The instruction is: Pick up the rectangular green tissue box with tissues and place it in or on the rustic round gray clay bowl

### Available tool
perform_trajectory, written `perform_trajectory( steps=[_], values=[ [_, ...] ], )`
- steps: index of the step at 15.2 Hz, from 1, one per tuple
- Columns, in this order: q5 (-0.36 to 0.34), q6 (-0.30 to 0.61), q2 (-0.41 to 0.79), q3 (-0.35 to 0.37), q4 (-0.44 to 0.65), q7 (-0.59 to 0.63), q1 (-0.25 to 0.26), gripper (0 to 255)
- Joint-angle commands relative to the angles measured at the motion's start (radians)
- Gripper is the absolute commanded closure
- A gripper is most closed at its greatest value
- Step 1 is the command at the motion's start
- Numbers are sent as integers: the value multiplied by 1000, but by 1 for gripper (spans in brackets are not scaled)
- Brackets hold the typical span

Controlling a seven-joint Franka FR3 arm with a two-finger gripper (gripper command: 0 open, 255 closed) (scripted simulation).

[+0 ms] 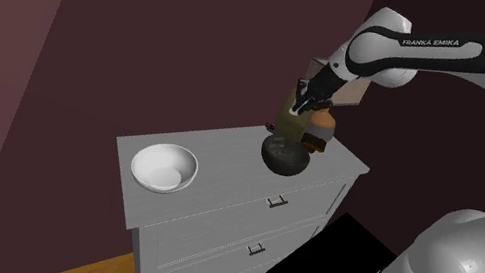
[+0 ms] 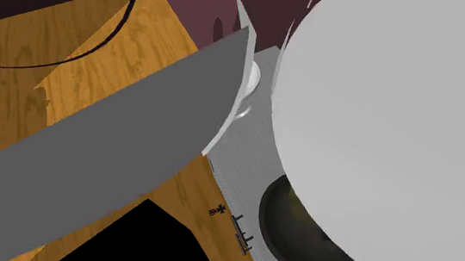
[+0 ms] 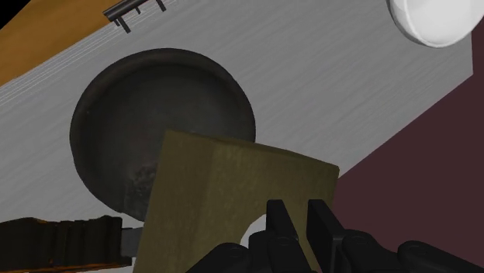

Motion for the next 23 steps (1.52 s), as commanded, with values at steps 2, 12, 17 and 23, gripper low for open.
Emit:
perform_trajectory(
  steps=[2,12,17,23],
  values=[
    [8,41,10,-1,-31,-11,3,255],
    [35,157,48,-5,-111,-45,16,255],
    [35,157,48,-5,-111,-45,16,255],
    [36,157,48,-5,-111,-45,16,0]
  ],
)
